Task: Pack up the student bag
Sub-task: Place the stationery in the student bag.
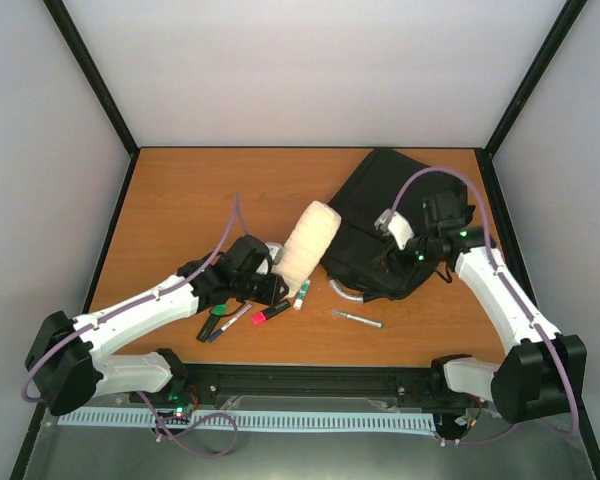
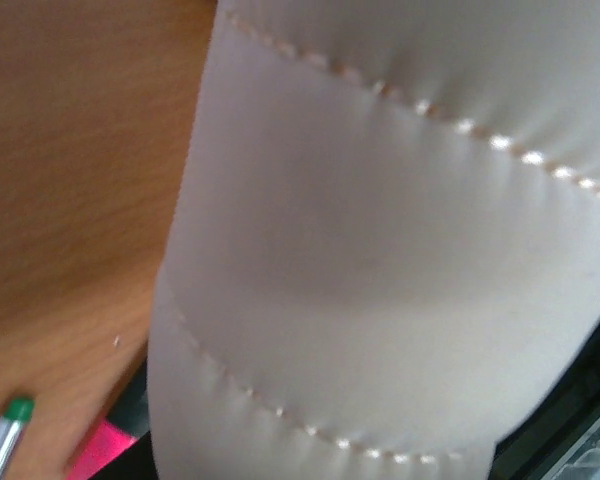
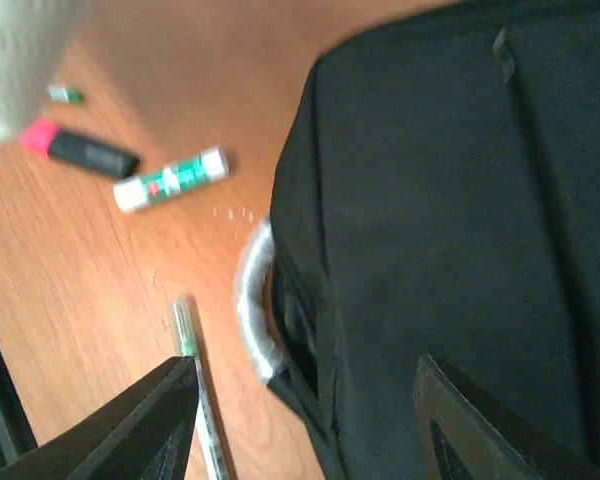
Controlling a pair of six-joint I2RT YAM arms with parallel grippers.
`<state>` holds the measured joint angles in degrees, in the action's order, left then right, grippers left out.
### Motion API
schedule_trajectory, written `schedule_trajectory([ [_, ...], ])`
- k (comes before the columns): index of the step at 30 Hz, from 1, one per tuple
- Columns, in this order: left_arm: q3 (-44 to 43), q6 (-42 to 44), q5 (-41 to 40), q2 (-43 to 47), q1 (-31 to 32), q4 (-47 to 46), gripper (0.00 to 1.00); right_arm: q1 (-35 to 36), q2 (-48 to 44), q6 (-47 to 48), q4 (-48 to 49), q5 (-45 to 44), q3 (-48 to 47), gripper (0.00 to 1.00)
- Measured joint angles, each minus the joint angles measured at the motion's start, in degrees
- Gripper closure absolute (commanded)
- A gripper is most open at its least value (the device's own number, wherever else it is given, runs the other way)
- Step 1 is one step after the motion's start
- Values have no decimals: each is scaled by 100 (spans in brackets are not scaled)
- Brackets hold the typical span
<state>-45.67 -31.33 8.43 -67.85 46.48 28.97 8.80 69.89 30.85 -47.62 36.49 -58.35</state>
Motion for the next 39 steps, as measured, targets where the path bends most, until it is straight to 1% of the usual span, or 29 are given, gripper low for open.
schedule_trajectory([
  [2, 11, -127, -22, 0, 0, 254, 93, 247, -46, 131, 46, -433, 348, 39],
  [4, 44, -264, 4, 0, 0, 551, 93, 671, -111, 214, 140, -933, 599, 39],
  [8, 118, -476, 144, 2, 0, 1058, 94, 1534, -155, 267, 514, -1884, 817, 39],
  [11, 131, -579, 306, 0, 0, 1432, 95, 2079, 11, 264, 841, -2597, 892, 39],
  [16, 129, -647, 597, -42, 0, 1974, 96, 2651, 560, 284, 1377, -3676, 973, 39],
  [19, 129, -656, 680, -42, 0, 2192, 96, 2813, 844, 299, 1565, -4050, 1023, 39],
  [20, 129, -658, 702, -42, 0, 2271, 96, 2852, 933, 304, 1626, -4164, 1036, 42],
  [21, 129, -656, 717, -42, 0, 2319, 96, 2887, 1023, 308, 1687, -4277, 1051, 47],
  [23, 129, -656, 752, -42, 0, 2420, 96, 2944, 1193, 326, 1808, -4520, 1069, 69],
  [24, 127, -656, 763, -42, 0, 2448, 96, 2959, 1261, 352, 1864, -4638, 1075, 78],
  [26, 127, -654, 774, -42, 0, 2509, 96, 2975, 1349, 367, 1945, -4854, 1075, 88],
  [28, 127, -645, 787, -42, 0, 2516, 97, 2979, 1338, 369, 1991, -5003, 1073, 95],
  [29, 127, -638, 793, -42, 0, 2516, 97, 2983, 1305, 400, 1998, -5051, 1062, 97],
  [32, 127, -592, 835, -42, 0, 2518, 98, 2986, 1102, 446, 1886, -5095, 975, 97],
  [39, -9, -431, 981, -162, 0, 2485, 99, 2970, 201, 455, 1495, -5097, 317, 97],
])
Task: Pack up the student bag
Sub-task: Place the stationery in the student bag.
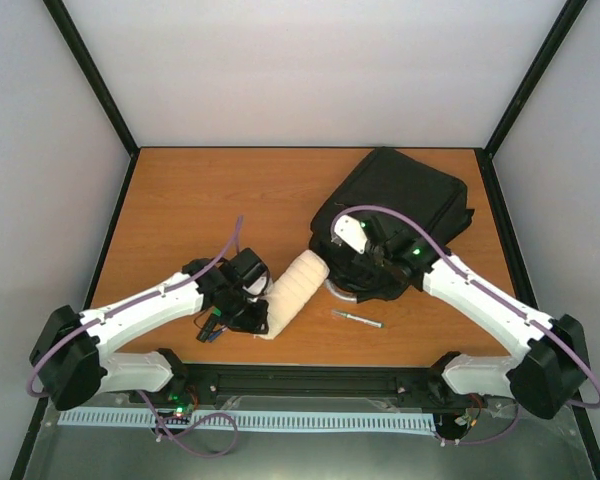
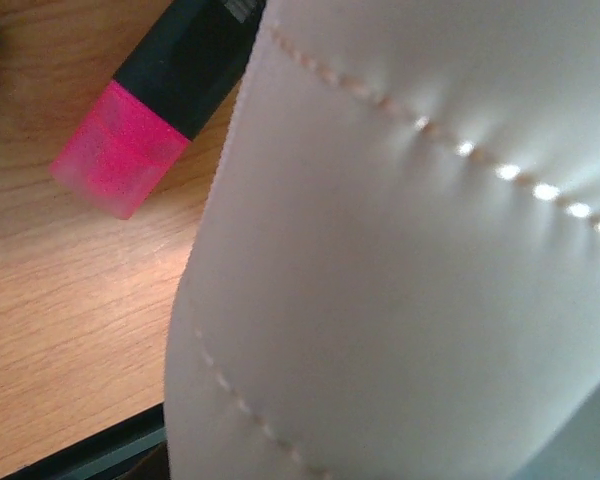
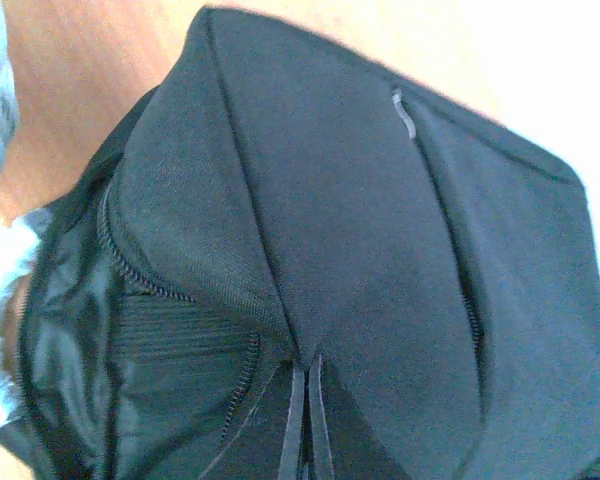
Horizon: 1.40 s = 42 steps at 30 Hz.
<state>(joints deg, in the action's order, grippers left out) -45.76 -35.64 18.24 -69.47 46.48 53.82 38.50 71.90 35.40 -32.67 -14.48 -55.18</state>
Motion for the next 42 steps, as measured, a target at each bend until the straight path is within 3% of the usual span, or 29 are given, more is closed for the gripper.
schedule_trajectory([
  [9, -328, 94, 247, -634, 0, -385, 99, -129, -330, -28, -330, 179, -629, 97],
  [19, -1049, 94, 492, -1969, 0, -1296, 99, -260, -328, -118, -527, 503, -870, 97],
  [34, -3117, -114, 249, -4168, 7, -2055, 99, -323, -328, -195, -562, 911, -940, 97],
  [37, -3259, -216, 160, -4365, 13, -2065, 87, -330, -330, -197, -564, 929, -938, 97],
  [40, -3335, -321, 59, -4426, 22, -2111, 65, -358, -387, -197, -498, 942, -872, 97],
  [42, -3338, -398, -7, -4428, 26, -2151, 55, -374, -509, -197, -391, 957, -708, 97],
])
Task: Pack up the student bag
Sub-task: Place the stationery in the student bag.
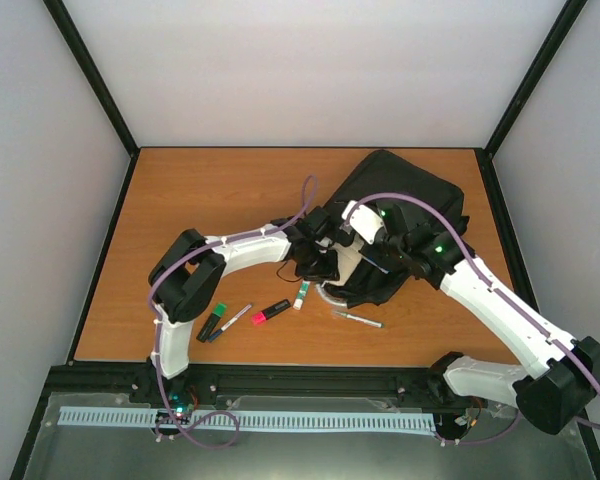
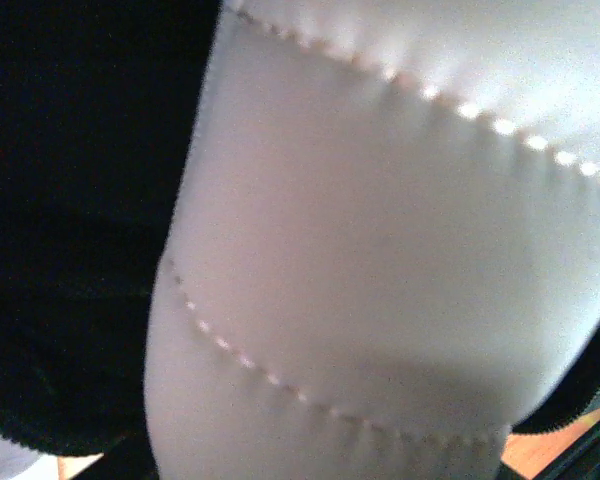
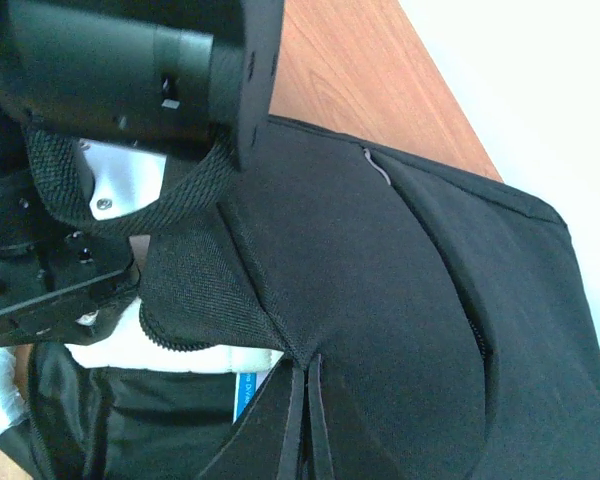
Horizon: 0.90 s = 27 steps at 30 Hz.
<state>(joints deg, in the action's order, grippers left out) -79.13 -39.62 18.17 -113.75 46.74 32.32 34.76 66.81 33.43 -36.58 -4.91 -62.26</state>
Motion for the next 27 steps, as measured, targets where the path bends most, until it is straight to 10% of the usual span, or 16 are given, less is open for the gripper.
schedule_trajectory([
  [15, 1729, -221, -463, 1766, 26, -763, 35, -586, -586, -98, 1145, 909, 1327, 97],
  [18, 2173, -236, -457, 1943, 26, -1005, 49, -610, -586, -133, 1202, 988, 1357, 97],
  [22, 2636, -328, -308, 1945, 28, -1375, 94, -623, -586, -157, 1259, 1012, 1357, 97],
  [27, 2780, -378, -61, 1928, 122, -2013, 99, -623, -586, -175, 1287, 1016, 1357, 97],
])
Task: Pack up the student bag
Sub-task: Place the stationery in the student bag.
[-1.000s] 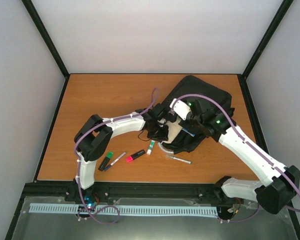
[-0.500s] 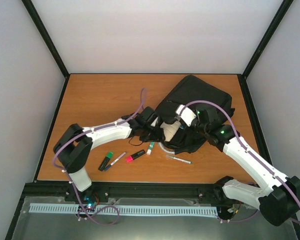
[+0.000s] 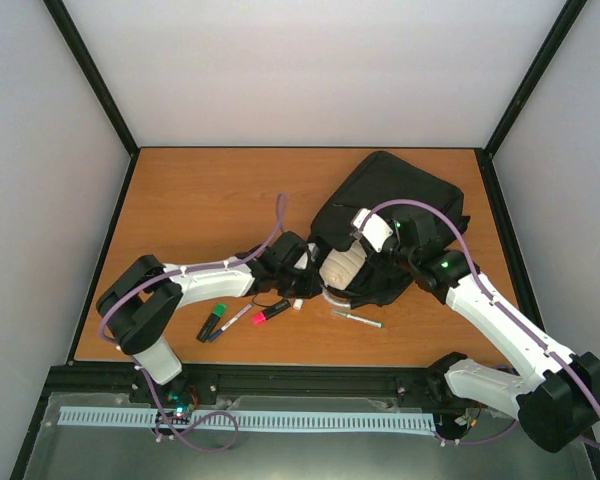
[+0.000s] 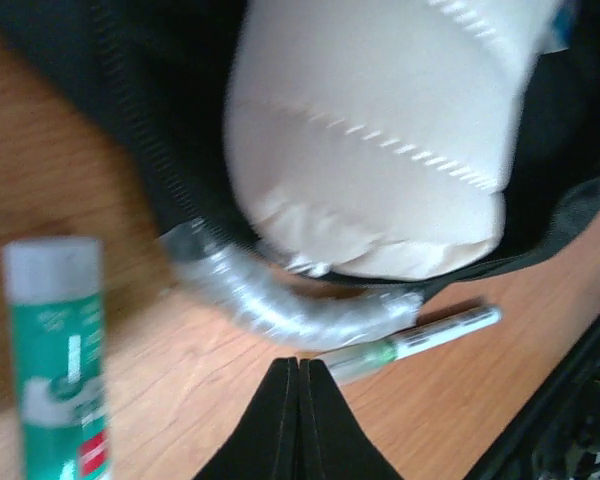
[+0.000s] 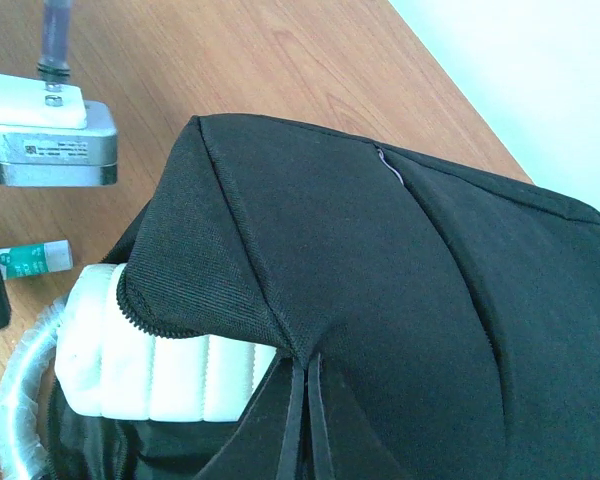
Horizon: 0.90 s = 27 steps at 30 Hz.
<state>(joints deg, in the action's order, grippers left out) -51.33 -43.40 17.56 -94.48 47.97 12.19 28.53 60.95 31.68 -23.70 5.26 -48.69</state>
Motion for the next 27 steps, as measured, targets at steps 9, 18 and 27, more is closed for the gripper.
schedule_trajectory([
  [9, -439, -20, -35, -474, 74, -857, 99, -35, -96, -2, 46, 15, 90, 97],
  [18, -627, -195, -341, -1091, 103, -1735, 99, -157, -157, 22, 79, 9, 157, 97],
  [27, -1123, -275, -734, -1716, 107, -2610, 99, -192, -157, 44, 83, -26, 199, 97],
])
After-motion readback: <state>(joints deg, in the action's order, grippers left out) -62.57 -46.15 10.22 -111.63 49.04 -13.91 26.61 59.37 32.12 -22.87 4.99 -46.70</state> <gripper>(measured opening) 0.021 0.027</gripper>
